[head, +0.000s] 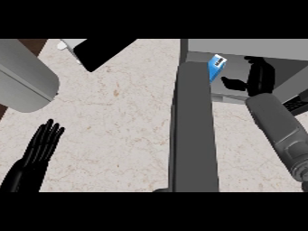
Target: Pick up the milk, place it into the microwave and close the microwave
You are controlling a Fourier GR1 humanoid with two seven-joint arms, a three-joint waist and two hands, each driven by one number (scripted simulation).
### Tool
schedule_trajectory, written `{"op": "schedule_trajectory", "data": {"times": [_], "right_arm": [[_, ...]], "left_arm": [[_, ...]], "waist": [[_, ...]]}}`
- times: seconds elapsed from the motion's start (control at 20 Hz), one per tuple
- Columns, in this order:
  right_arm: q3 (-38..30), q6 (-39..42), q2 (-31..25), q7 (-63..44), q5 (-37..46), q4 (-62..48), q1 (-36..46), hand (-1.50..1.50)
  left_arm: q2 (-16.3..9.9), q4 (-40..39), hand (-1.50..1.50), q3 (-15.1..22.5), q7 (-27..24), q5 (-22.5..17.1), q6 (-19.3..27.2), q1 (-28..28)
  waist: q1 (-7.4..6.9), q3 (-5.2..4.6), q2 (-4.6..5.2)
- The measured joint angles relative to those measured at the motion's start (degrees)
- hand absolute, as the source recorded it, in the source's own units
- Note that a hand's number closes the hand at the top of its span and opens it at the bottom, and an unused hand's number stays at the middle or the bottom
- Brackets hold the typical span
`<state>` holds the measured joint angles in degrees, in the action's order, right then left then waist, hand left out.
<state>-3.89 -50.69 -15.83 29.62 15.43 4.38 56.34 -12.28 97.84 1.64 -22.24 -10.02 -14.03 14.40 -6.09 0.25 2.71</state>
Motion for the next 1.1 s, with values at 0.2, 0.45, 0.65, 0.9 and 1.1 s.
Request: {"op": "schedule_trajectory", "data": {"times": [0.2, 0.45, 0.65, 0.9, 1.1], "right_arm": [[0.5, 1.2, -0.4, -0.1, 0.7, -1.0, 0.5, -1.5], [0.0, 5.6, 0.8, 1.6, 0.1, -0.3, 1.0, -1.5], [-1.5, 9.2, 1.5, 4.7, -1.3, 1.0, -0.2, -1.5], [-4.3, 12.8, 2.8, 9.1, -4.2, 2.6, -2.2, -1.5], [-6.8, 15.1, 4.1, 12.5, -6.5, 3.3, -4.6, -1.5]], "left_arm": [[0.6, 0.4, -1.5, 1.1, 0.4, 1.2, 0.6, -0.4], [0.9, -0.3, -1.5, 1.6, 0.2, 1.5, 0.3, -0.8], [1.2, -0.8, -1.5, 1.8, -0.8, 1.1, -0.4, -0.5], [2.3, -0.6, -1.5, 3.4, -1.0, 1.9, -0.3, -0.6], [2.0, -1.1, -1.5, 3.3, -1.8, 1.8, -1.1, -0.5]], "waist": [[-0.55, 0.07, 0.22], [-0.49, 0.11, 0.21], [-0.08, 0.1, 0.01], [0.68, 0.1, -0.31], [1.42, 0.05, -0.63]]}}
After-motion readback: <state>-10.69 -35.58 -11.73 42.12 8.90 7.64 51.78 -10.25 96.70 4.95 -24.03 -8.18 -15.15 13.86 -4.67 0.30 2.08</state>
